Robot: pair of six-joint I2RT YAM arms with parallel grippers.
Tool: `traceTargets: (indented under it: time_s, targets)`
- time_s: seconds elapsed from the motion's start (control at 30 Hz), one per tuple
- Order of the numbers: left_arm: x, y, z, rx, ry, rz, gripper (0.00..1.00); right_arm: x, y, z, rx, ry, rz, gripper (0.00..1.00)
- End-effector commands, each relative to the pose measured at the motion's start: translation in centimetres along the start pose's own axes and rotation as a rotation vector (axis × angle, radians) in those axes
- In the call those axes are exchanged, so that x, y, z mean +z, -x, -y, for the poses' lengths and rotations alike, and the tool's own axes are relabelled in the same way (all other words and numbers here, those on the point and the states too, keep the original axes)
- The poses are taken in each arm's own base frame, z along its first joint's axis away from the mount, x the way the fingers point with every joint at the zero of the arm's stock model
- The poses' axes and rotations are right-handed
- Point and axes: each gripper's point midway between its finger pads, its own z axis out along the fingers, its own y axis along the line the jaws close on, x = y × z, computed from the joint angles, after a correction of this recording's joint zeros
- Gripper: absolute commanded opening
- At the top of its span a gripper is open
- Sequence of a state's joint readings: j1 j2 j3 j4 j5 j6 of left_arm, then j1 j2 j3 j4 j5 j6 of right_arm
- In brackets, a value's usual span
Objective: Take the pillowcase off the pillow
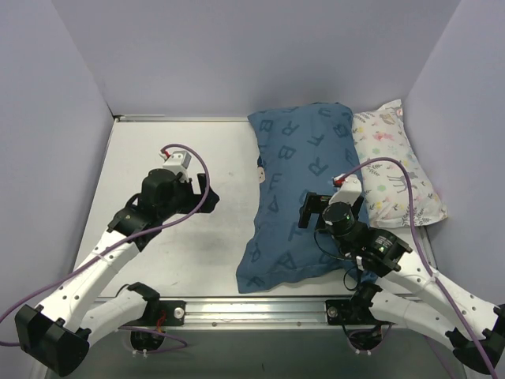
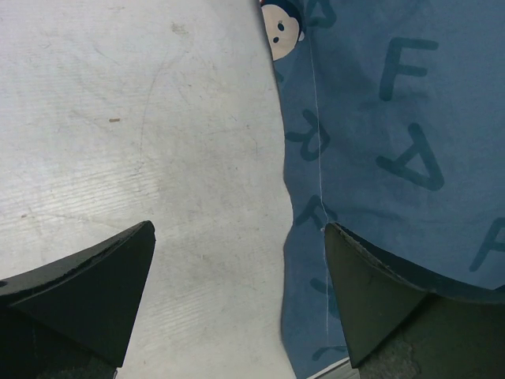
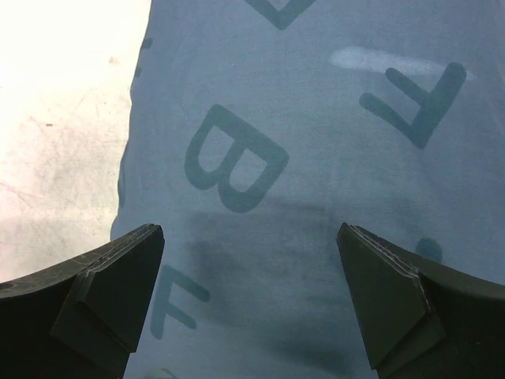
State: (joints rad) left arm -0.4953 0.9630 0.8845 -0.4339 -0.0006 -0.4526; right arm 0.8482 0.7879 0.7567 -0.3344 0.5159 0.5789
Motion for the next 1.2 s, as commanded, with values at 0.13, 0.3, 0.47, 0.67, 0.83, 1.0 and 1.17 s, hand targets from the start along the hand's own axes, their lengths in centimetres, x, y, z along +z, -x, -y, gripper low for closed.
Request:
traceTargets:
  time_s: [0.13,0.3,0.47,0.67,0.83,1.0,1.17]
  targets:
    - [0.4,1.0,1.7,-0.056,-0.085,0.049,0.97,-1.0,2.1,-0.2,-0.07,-0.008,0.001,1.0]
    - [1.7,-0.7,2.5,-0.102,-0.151,0.013,0.97,-0.6,2.3,-0.6,-0.168,-0.022,-0.043,1.0]
    - [3.5,-4.3,4.1,-0.107,-0.21,-0.066,0.97,0.2,2.9,-0.3,-0.266,-0.103,-0.095,1.0]
    - [4.0,-8.7,6.6,-0.094,-0.304,-0.141,0.97,1.6,1.8,2.6,-0.231,-0.178,-0.19,1.0]
    - [4.7,-10.7,10.4,-0.084,-0.445,-0.157,0.97,1.5,1.2,5.2,-0.252,-0.273,-0.193,1.0]
    - [5.8,-12.5,14.6,-0.069,-0.53,-0.175,0.98,2.2,-1.3,6.3,-0.262,-0.321,-0.261,1.0]
    - [7.9,-14.0,17.0,-0.092,-0.533,-0.206,0.97,3.2,-4.4,5.7,-0.265,-0.279,-0.368,0.88]
